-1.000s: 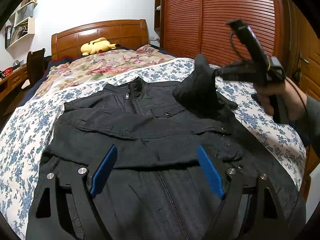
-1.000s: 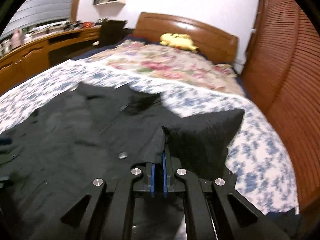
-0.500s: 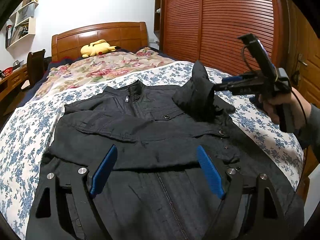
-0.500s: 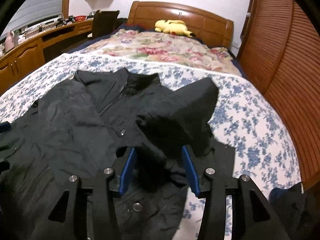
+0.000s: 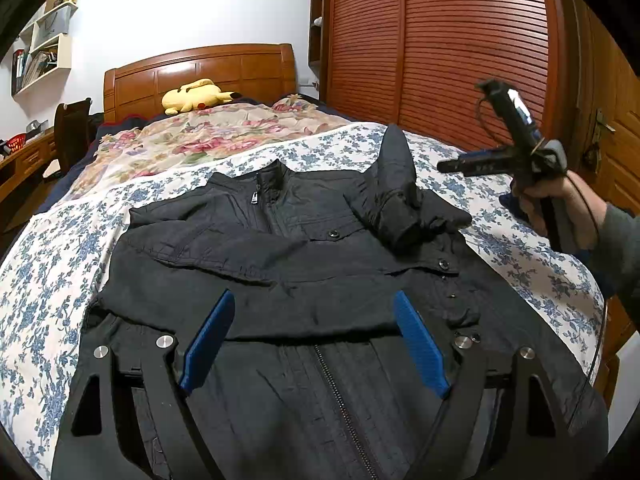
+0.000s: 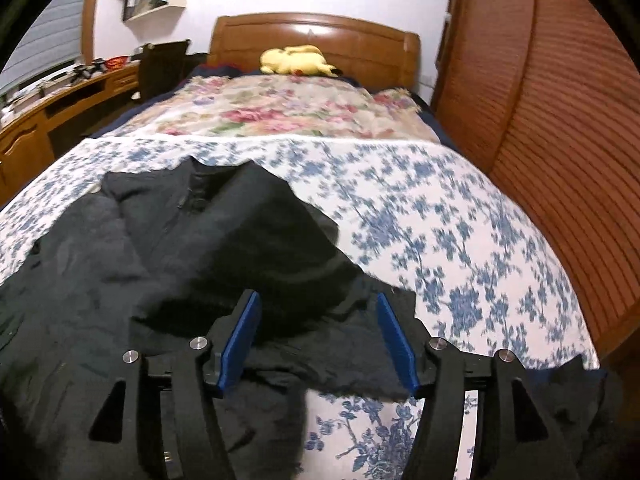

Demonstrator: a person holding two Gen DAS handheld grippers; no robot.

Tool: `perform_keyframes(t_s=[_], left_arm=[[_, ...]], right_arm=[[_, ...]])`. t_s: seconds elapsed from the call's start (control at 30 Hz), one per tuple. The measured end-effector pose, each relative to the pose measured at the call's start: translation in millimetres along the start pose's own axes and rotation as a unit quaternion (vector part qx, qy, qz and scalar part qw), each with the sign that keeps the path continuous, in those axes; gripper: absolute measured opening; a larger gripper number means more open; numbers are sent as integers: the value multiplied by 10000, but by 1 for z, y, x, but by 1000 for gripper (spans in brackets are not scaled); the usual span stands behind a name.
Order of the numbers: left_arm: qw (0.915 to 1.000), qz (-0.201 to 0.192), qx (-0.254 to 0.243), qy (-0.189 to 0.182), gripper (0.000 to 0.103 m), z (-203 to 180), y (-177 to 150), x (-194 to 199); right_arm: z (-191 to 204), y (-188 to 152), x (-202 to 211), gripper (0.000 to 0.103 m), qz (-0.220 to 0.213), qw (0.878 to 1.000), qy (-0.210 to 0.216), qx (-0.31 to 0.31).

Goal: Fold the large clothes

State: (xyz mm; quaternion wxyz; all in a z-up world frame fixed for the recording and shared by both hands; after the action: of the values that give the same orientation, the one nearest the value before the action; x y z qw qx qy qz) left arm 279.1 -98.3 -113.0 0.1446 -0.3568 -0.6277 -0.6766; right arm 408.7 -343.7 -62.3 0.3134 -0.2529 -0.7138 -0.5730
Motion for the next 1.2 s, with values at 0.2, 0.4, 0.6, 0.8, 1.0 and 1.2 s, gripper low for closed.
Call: perform_keyframes(t_s=[0.2, 0.4, 0.6, 0.8, 1.0, 1.2], left_arm=[[10000, 21, 5, 6, 83, 1, 0, -2], [10000, 53, -5, 11, 83, 1, 0, -5], [10000, 77, 4, 11, 83, 1, 0, -9], [9999, 101, -27, 19, 83, 1, 0, -10], [9999, 119, -26, 32, 83, 0, -1, -11], [9999, 99, -15, 40, 83, 1, 0, -12]], right_arm=[[-15, -11, -49, 63, 526, 9979, -198, -332], [-34, -18, -91, 63, 927, 9932, -283, -643], [-49, -26, -118, 66, 1118, 9901, -244, -818], [-50, -29, -128, 70, 1187, 9886, -244, -895], [-47, -33, -128, 70, 1310, 9873, -170, -885], [-39, -35, -121, 44, 1362, 9880, 42, -734]])
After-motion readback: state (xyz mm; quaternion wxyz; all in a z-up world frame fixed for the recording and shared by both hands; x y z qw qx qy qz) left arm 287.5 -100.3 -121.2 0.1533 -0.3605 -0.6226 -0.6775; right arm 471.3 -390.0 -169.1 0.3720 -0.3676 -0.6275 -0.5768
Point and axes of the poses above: each gripper's, at about its wrist camera, not at the fingertips, and x roughly against the way its jaws point, z to its left, y to its top, the point moved 7 cm from there along -x, roughly the way its jaws point, and after that the axes turned 8 degrees about z, right-handed, at the moved point
